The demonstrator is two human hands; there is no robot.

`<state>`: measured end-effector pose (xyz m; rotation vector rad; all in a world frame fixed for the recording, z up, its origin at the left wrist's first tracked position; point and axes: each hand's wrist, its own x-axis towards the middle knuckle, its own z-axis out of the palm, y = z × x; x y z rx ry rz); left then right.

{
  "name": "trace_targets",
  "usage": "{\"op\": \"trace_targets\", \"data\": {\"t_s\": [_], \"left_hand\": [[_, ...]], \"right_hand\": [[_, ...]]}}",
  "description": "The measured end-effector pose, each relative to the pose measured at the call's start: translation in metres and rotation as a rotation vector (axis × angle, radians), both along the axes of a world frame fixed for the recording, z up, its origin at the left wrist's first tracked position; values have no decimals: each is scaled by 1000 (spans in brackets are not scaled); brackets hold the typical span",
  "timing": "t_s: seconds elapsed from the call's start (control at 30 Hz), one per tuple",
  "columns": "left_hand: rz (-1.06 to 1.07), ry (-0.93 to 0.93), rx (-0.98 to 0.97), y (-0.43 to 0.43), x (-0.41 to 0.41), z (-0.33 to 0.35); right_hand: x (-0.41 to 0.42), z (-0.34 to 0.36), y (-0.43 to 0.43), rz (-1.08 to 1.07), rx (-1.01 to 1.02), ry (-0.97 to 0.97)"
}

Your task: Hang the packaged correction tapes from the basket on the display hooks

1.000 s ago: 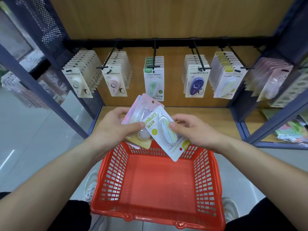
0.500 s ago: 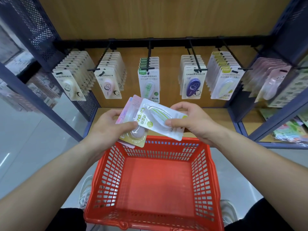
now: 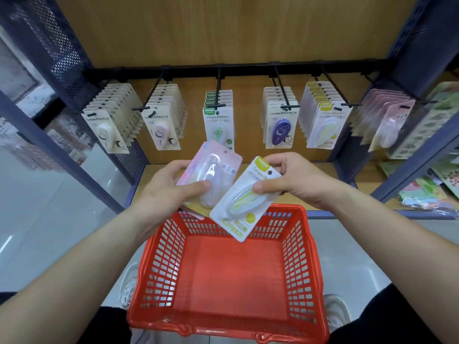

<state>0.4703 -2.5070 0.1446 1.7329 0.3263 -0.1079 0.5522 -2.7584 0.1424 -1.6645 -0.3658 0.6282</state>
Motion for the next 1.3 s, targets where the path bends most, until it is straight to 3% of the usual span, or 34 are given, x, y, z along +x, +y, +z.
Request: {"op": "trace_targets", "data": {"t_s": [0.13, 0.27, 0.4, 0.57, 0.87, 1.3], "left_hand": [[-92, -32, -37, -23, -1, -6], [-32, -58, -49, -36, 2, -7], [70, -125, -80, -57, 9, -7], [88, -166, -134, -84, 26, 0], [3, -80, -125, -102, 59, -4], [-48, -80, -128, -105, 78, -11]], "right_hand": [[-12, 3, 9, -108, 27, -26], [-18, 5, 8, -317, 43, -72], [-27, 3, 7, -492, 167, 17], [-20, -2, -17, -475, 136, 16], [49, -27, -112, -682, -96, -91], [101, -50, -119, -769, -108, -217]]}}
